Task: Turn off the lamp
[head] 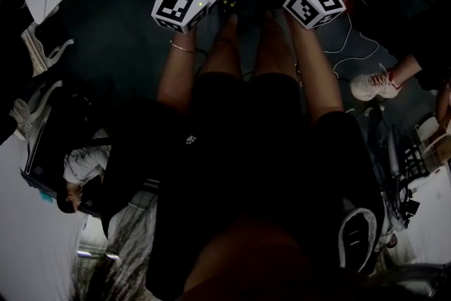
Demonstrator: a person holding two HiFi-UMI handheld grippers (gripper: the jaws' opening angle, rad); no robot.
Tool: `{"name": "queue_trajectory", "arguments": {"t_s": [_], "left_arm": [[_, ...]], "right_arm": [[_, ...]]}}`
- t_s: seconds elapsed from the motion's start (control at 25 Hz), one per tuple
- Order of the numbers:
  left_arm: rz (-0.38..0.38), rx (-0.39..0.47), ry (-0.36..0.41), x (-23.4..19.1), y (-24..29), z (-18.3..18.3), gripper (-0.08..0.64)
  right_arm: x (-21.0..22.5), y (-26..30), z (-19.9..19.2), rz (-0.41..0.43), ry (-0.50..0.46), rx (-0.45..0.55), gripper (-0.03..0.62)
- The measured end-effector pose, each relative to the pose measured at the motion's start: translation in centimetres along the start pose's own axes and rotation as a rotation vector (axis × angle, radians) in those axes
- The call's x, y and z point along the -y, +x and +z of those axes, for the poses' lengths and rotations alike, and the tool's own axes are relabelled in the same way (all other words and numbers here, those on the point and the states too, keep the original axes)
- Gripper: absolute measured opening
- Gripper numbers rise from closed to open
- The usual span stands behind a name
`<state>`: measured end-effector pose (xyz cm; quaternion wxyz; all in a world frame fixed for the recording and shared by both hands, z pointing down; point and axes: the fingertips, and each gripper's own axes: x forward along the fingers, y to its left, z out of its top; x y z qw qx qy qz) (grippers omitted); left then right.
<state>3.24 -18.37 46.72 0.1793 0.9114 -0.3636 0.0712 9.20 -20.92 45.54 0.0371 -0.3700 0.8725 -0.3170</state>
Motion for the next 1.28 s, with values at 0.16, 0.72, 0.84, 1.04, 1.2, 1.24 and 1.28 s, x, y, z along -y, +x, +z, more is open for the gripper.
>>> {"name": "queue_trajectory", "arguments": {"t_s": [0.16,0.72,0.84,1.04,1.2,1.24,1.28], "left_arm": [[-0.01,0.01,0.011,0.5,0.1,1.6,0.008],[-0.074,0.02,0.056,3.9,-1.6,7.4,0.008],[-0.089,0.025,0.069,4.3,-1.9,8.5,0.008],[-0.119,0.036,0.081,5.7,-2.4,9.7,0.008],[-0.123,0.038,0.078,7.1,-2.5,11.0,0.008],[-0.126,0.039,0.079,7.5,-2.6,11.3,0.008],[-0.128,0.041,0.081,7.9,-2.8,11.6,0.008]], "right_arm": [[-1.1,-0.7,2.1,0.003,-0.021,0.025,0.0],[-6.4,-3.6,8.1,0.017,-0.101,0.095,0.002],[-7.5,-4.0,9.0,0.02,-0.113,0.11,0.002],[-9.3,-5.1,10.1,0.023,-0.131,0.133,0.0],[-10.6,-6.2,11.4,0.037,-0.14,0.15,0.0],[-11.1,-6.4,11.7,0.04,-0.14,0.153,0.001],[-11.6,-6.7,12.0,0.043,-0.14,0.157,0.001]]}}
